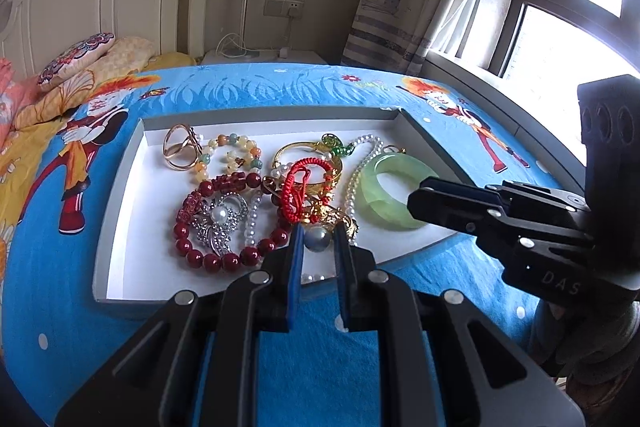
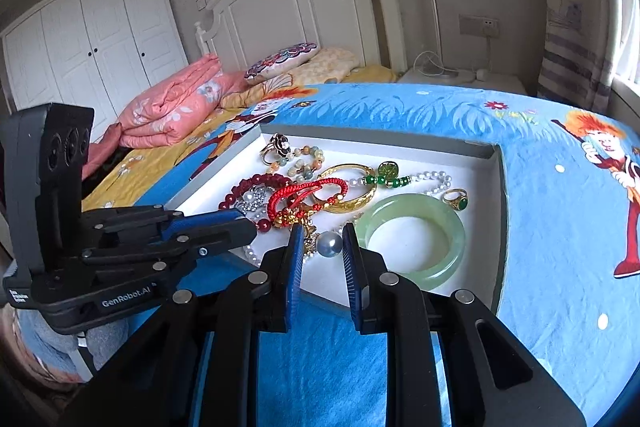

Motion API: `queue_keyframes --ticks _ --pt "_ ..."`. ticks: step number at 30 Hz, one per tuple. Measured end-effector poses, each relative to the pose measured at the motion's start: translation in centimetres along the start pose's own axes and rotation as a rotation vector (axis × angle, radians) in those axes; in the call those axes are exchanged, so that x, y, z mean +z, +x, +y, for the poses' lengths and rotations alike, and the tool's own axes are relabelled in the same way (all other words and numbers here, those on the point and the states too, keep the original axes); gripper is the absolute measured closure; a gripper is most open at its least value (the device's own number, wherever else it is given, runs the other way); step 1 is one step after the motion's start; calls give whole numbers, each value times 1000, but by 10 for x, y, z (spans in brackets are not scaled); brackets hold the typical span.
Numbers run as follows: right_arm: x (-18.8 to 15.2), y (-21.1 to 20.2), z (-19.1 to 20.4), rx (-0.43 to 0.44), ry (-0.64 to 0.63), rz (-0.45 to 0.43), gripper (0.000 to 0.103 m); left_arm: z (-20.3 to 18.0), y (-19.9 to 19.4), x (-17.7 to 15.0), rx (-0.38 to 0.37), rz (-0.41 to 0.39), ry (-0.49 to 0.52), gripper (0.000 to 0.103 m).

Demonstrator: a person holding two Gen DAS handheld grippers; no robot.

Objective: Organize jewelry
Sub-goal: 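Carry the pearl pendant with left and lower it into the tray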

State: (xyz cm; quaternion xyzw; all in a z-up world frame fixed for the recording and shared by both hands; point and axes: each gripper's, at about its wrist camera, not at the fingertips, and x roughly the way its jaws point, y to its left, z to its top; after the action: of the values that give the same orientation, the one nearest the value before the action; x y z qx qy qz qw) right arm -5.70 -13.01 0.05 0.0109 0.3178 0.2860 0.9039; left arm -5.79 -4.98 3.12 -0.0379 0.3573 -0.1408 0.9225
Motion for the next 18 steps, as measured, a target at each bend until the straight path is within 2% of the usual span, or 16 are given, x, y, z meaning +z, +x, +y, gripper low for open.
queue_keyframes --ticks 16,18 --pt "-2 8 19 -70 -90 26 82 2 1 -1 8 -11 -12 88" --pt "-2 8 19 -75 -90 26 82 3 1 -1 10 -13 -12 83"
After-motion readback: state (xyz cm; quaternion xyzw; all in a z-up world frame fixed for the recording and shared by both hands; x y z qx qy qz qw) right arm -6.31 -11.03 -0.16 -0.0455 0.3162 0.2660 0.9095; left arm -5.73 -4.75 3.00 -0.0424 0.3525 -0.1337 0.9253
